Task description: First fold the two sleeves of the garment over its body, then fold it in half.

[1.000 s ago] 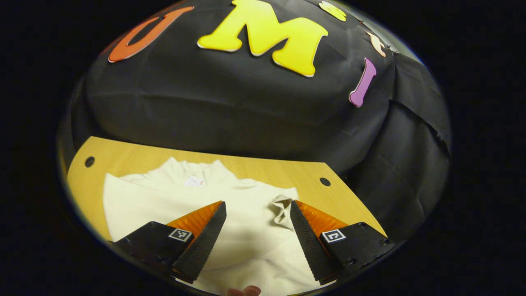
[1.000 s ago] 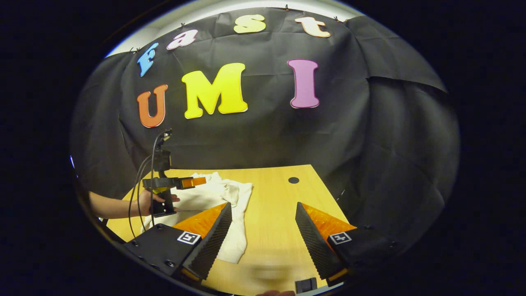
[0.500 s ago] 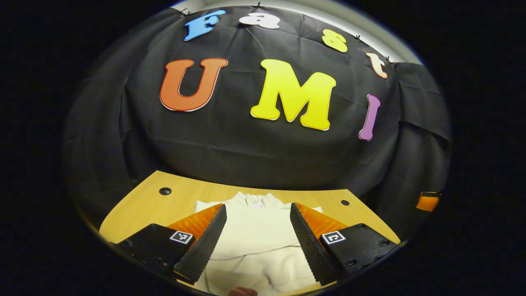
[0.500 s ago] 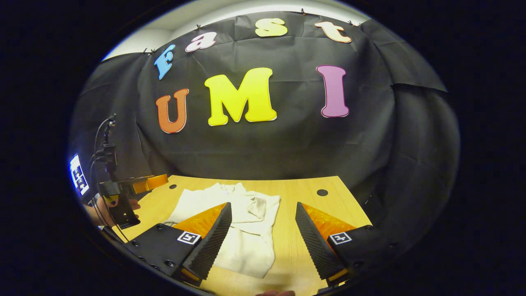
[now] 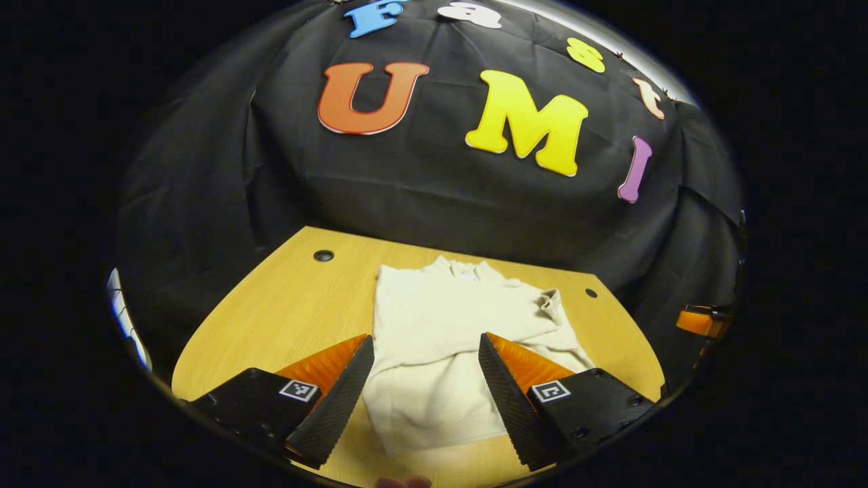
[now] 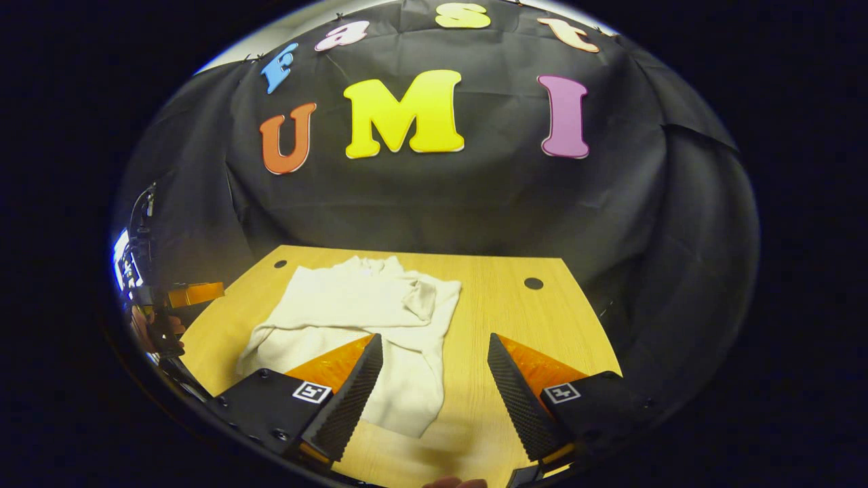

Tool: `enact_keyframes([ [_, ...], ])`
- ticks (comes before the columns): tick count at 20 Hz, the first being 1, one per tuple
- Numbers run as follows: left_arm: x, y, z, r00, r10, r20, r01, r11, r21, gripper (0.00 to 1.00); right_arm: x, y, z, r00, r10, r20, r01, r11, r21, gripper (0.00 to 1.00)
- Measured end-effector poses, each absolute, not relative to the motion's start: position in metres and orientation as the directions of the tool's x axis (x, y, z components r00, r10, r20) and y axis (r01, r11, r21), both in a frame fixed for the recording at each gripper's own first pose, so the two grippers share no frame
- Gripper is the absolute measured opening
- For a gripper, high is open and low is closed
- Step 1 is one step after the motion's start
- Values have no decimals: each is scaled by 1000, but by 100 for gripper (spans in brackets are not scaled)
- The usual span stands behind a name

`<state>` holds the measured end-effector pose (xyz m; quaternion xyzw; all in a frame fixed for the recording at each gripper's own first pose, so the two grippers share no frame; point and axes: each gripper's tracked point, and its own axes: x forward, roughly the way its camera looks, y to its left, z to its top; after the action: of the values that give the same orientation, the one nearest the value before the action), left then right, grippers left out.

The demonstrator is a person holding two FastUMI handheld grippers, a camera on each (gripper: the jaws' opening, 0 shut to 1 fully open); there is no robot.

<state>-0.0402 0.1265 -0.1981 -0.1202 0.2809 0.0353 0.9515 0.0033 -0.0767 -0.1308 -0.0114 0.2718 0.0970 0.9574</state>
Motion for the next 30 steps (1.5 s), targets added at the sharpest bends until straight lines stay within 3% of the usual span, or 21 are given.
enact_keyframes([
  [4,-94,135,-272,715,-41,-698,-158,963,-219,98,-12,-94,-182,762,164,-627,-186,982,31,98],
  [8,-129,120,-325,610,-177,-772,-170,923,-345,99,-26,-95,-238,675,160,-720,-155,985,74,98],
  [10,-127,99,-329,605,-281,-745,-155,876,-457,99,-13,-93,-276,628,165,-761,-121,986,113,98],
  [12,-122,90,-335,602,-319,-732,-151,854,-497,98,-23,-86,-305,570,173,-803,-83,985,154,98],
  [17,-105,84,-332,611,-328,-721,-178,830,-529,97,-25,-63,-340,507,182,-842,-59,982,177,98],
  [22,-96,84,-334,611,-317,-725,-198,826,-528,96,-10,-36,-350,512,157,-845,-70,988,141,98],
  [23,-95,86,-337,605,-302,-737,-221,825,-520,100,-10,-34,-351,503,140,-853,-63,990,125,95],
  [25,-95,95,-340,599,-261,-757,-277,820,-501,82,-4,-35,-354,502,103,-858,-42,995,95,95],
  [27,-98,101,-346,582,-217,-783,-321,824,-467,74,-4,-36,-353,497,89,-863,-25,996,89,83],
  [28,-99,104,-347,576,-206,-791,-334,823,-458,61,-3,-45,-357,491,44,-870,-8,999,46,82],
  [29,-100,106,-348,572,-200,-795,-342,823,-453,48,-3,-47,-353,493,51,-868,15,998,67,61],
  [30,-99,108,-352,568,-194,-800,-348,824,-447,41,-4,-45,-356,484,53,-874,39,996,82,41],
])
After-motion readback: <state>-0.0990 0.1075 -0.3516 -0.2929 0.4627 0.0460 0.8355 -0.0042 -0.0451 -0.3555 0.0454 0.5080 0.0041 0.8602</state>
